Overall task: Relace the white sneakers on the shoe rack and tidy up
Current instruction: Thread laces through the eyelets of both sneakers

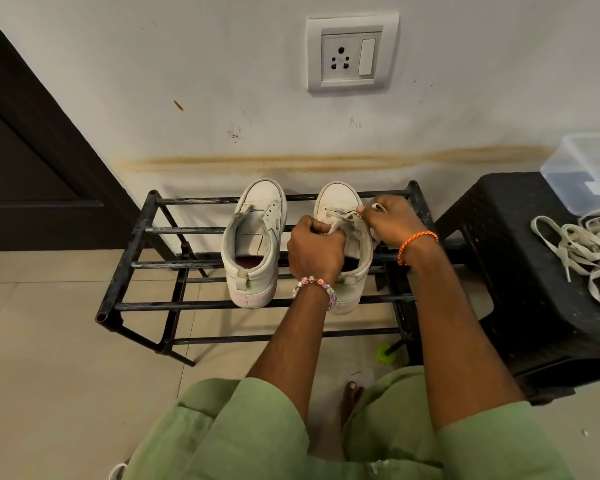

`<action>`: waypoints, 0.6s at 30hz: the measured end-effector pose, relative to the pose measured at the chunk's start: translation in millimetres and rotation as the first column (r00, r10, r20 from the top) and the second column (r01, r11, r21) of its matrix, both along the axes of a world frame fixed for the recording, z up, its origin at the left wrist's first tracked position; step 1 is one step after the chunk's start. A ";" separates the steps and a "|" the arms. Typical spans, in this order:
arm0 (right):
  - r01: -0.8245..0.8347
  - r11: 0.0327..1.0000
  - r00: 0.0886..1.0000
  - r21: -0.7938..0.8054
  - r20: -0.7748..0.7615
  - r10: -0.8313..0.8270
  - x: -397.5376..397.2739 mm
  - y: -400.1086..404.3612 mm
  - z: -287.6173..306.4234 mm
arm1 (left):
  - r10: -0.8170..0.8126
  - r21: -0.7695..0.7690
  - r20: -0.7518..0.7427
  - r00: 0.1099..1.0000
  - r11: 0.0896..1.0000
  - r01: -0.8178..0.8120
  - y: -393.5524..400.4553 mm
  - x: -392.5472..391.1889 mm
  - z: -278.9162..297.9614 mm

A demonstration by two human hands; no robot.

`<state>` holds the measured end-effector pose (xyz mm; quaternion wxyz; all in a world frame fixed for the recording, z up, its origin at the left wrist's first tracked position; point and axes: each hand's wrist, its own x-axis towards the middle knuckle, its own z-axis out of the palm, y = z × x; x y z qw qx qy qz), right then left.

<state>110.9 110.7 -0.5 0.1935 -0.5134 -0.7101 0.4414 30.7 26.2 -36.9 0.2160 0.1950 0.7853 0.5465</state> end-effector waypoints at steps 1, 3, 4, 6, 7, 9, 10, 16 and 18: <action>0.021 1.000 0.996 0.015 -0.090 -0.019 0.3 1.8 5.1 | -0.001 -0.008 -0.007 1.000 1.000 0.001 -0.1 -0.3 0.1; 0.052 0.999 0.978 0.011 -0.203 -0.049 2.4 4.8 14.1 | -0.008 -0.020 -0.022 1.000 1.000 0.008 -0.1 -0.1 0.7; 0.056 0.998 0.973 -0.028 -0.224 -0.061 3.4 5.0 16.0 | -0.012 -0.021 -0.027 1.000 1.000 0.011 -0.2 -0.1 0.9; 0.082 0.986 0.967 -0.146 -0.228 -0.114 5.4 5.2 12.9 | -0.016 -0.026 -0.027 1.000 1.000 0.016 0.2 -0.2 1.4; 0.108 0.979 0.969 -0.174 -0.199 -0.143 7.1 4.8 10.8 | -0.024 -0.035 -0.029 0.999 0.999 0.023 -0.2 -0.4 1.7; 0.153 0.976 0.979 -0.155 -0.113 -0.172 9.7 3.2 8.6 | -0.097 -0.061 -0.018 0.995 0.993 0.096 0.2 -5.3 2.3; 0.168 0.976 0.981 -0.141 -0.076 -0.180 10.6 2.1 6.6 | -0.157 -0.064 0.020 0.987 0.985 0.158 -0.3 -9.4 2.0; 0.100 0.980 0.995 -0.172 -0.007 -0.103 5.7 5.2 -3.7 | -0.349 0.027 0.160 0.923 0.937 0.349 -2.5 -41.9 0.8; 0.050 0.988 0.998 -0.145 0.032 -0.045 2.1 5.0 -6.0 | -0.417 -0.025 0.054 0.907 0.908 0.419 1.3 -46.9 -4.2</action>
